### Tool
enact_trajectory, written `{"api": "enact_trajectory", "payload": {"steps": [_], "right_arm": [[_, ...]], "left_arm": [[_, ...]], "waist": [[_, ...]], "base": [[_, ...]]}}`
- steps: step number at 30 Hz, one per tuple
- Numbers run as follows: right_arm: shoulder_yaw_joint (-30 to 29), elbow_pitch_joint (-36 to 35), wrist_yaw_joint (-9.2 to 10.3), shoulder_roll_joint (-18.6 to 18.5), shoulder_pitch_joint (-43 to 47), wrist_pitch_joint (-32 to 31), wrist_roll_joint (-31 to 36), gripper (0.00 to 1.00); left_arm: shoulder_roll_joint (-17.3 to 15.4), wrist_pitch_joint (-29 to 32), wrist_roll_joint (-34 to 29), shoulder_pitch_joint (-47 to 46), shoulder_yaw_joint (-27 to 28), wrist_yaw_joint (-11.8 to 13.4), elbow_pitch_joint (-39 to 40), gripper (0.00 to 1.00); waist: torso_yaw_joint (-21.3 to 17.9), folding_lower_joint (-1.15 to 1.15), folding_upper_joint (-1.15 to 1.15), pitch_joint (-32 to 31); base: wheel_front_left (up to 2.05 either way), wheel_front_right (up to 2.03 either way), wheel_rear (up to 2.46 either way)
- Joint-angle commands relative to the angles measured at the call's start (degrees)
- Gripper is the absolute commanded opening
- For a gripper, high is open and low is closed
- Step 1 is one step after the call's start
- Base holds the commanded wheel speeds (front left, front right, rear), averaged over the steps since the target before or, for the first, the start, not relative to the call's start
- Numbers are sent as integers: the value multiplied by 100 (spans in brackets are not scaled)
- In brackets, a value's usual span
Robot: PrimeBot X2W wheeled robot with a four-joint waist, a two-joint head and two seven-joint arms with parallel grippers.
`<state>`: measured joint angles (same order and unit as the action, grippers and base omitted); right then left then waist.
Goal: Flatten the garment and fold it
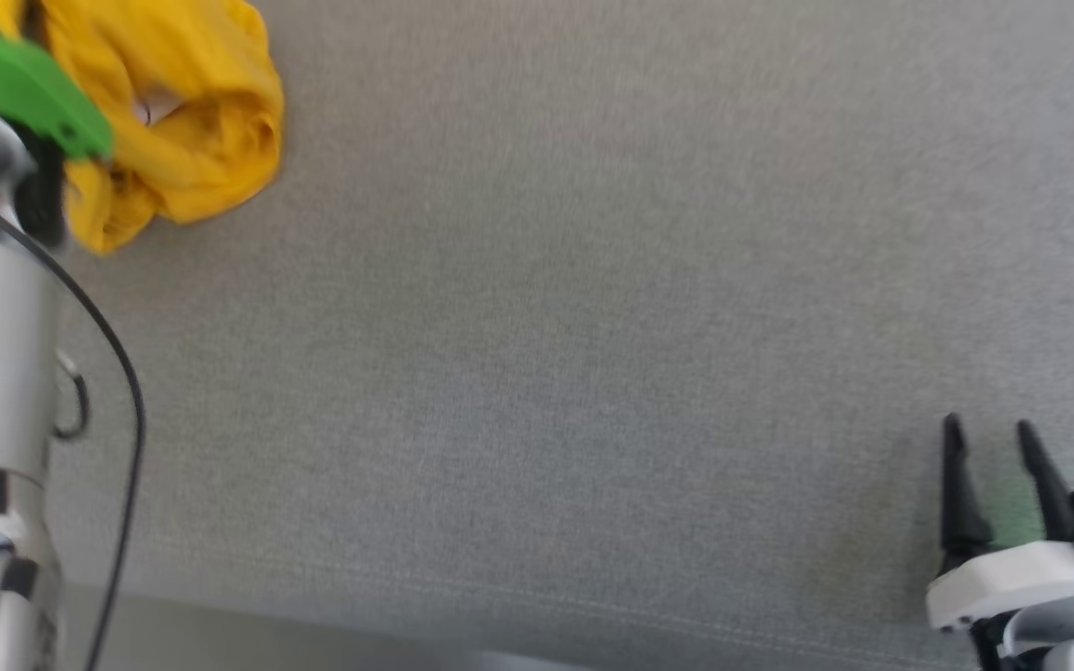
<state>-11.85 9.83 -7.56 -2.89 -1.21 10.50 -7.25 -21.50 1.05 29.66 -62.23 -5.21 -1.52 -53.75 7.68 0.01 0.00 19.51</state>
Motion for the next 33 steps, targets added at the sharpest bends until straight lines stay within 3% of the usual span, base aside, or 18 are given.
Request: {"api": "enact_trajectory", "payload": {"steps": [1, 11, 14, 17, 24, 33], "right_arm": [[72, 121, 8, 2, -8, 84, -92, 100], [369, 928, 8, 2, -17, 388, -475, 100], [342, 1053, 8, 2, 25, 420, -481, 100], [305, 1136, 8, 2, 79, 442, -445, 100], [322, 1043, 8, 2, 82, 448, -409, 100], [86, 987, 8, 2, 129, 449, -581, 100]], "left_arm": [[-76, -24, -88, -235, -73, -88, 105, 0], [-96, 276, -330, -1282, -543, -355, 925, 0], [29, 449, -359, -1502, -701, -392, 1120, 0], [425, 705, -227, -1669, -893, -441, 1407, 0], [796, 972, -66, -1050, -1320, -530, 1511, 0], [1288, 1362, 53, 702, -2253, -584, 1012, 0]], "waist": [[-158, -1, 0, -524], [-879, -1, 0, -1377], [-1086, -1, 0, -1518], [-1358, -1, 0, -1518], [-1616, -1, 0, -1392], [-1709, -1, 0, -1271]], "base": [[0, 0, 0], [0, 0, 0], [0, 0, 0], [0, 0, 0], [0, 0, 0], [0, 0, 0]]}}
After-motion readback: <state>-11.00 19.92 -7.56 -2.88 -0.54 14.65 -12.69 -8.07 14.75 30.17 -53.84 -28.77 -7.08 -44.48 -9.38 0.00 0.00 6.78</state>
